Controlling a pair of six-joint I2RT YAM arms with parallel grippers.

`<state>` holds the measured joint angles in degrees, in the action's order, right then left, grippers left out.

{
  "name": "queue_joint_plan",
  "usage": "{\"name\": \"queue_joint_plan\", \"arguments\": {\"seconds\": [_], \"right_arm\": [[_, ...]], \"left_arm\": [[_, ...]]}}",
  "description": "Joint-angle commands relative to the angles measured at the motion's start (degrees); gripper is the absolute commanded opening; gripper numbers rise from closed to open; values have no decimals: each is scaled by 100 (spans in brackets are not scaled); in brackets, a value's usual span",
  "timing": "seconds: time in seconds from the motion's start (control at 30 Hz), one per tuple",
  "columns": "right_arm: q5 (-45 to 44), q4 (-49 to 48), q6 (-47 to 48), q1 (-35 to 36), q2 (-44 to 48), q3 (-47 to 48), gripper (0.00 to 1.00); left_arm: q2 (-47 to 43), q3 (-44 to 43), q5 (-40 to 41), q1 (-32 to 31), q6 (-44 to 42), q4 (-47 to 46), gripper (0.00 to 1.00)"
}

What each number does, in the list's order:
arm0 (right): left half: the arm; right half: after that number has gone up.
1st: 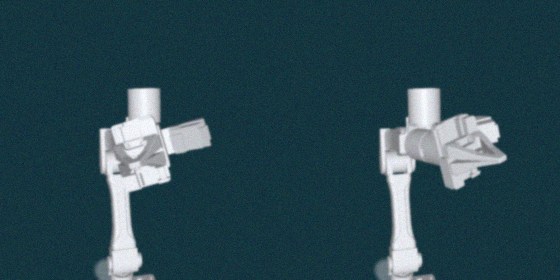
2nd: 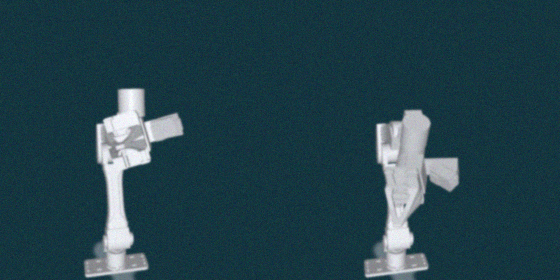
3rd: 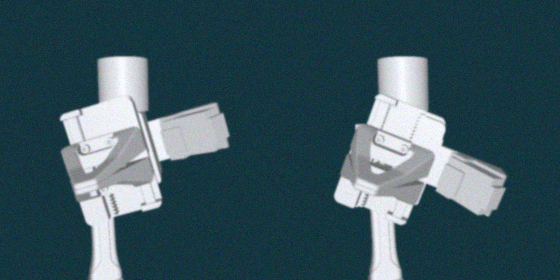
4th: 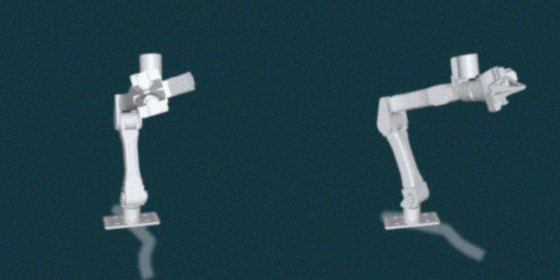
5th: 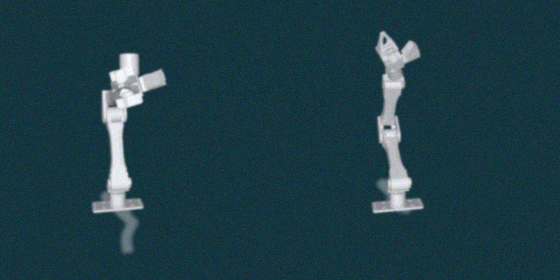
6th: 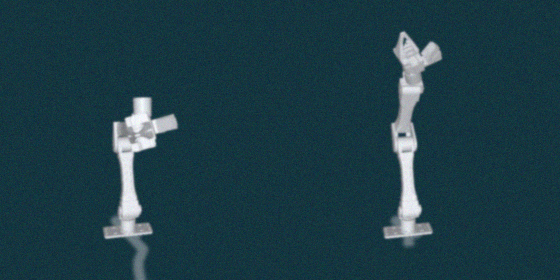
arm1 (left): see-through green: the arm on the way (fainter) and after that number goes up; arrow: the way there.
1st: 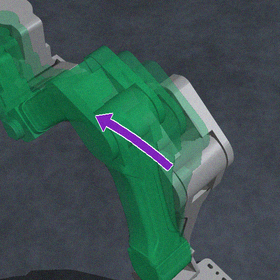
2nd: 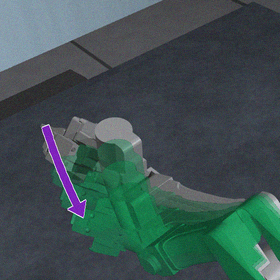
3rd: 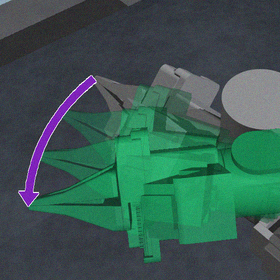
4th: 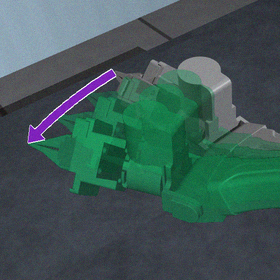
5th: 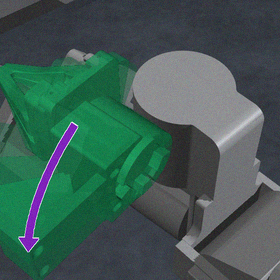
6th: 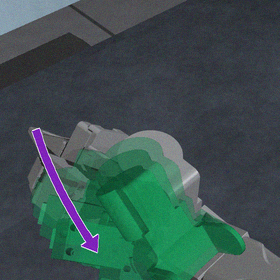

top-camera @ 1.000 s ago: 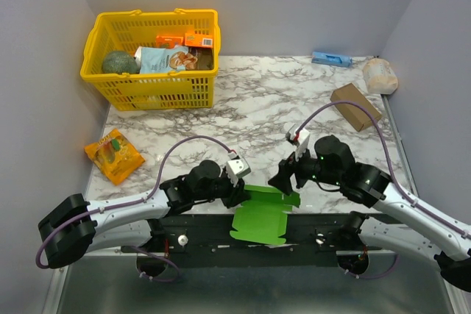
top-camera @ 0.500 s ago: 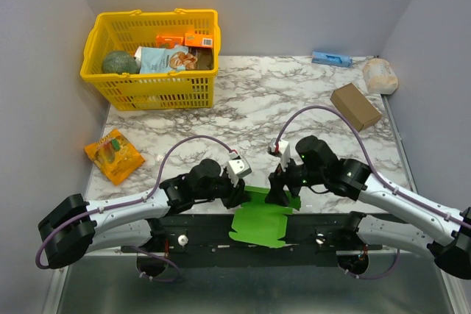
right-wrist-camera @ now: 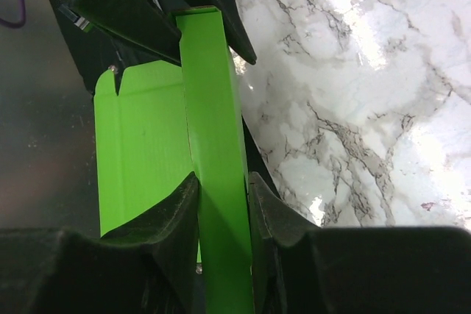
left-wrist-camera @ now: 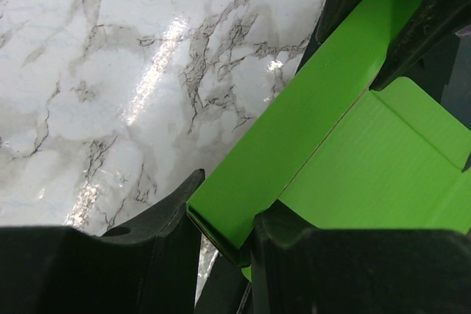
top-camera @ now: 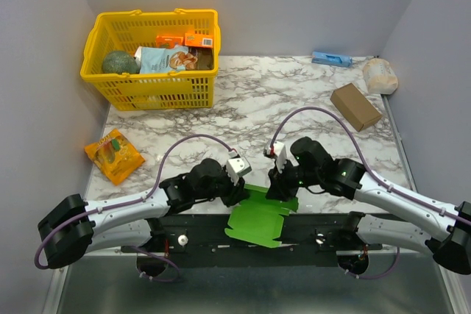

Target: Fold the paper box

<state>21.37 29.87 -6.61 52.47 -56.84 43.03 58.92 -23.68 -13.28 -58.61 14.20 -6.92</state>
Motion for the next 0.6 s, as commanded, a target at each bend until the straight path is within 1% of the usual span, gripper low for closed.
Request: {"name": "queue_joint_plan", "arguments": {"seconds": [0.0, 0.03, 0.07, 0.1, 0.17, 0.27, 0.3, 0.4, 0.5, 0.57], "right_arm": [[-765, -95, -42, 27, 112, 57, 27], [-818, -147, -25, 44, 120, 48, 22], [-896, -191, -24, 53, 120, 31, 22], [-949, -209, -24, 44, 103, 30, 21], [-1029, -227, -24, 62, 15, 48, 19], [-1090, -236, -33, 62, -64, 66, 17], [-1099, -236, -33, 62, -64, 74, 17], [-1196, -210, -24, 62, 23, 74, 17], [-1310, -166, -16, 53, 172, 83, 16], [-1337, -130, -68, 53, 252, 66, 15]], "left_arm": [[-56, -198, 738, 7, 101, 24, 34], [-64, -163, 809, 7, 144, -11, 39], [-73, -137, 896, 16, 188, -72, 44], [-108, -111, 915, 25, 206, -195, 58], [-126, -49, 967, 60, 250, -266, 64], [-275, -14, 985, 174, 312, -301, 81], [-328, 4, 968, 218, 338, -301, 89], [-687, 109, 932, 376, 382, -319, 99], [-1197, 355, 827, 596, 566, -380, 99], [-1601, 610, 914, 823, 882, -424, 99]]}}
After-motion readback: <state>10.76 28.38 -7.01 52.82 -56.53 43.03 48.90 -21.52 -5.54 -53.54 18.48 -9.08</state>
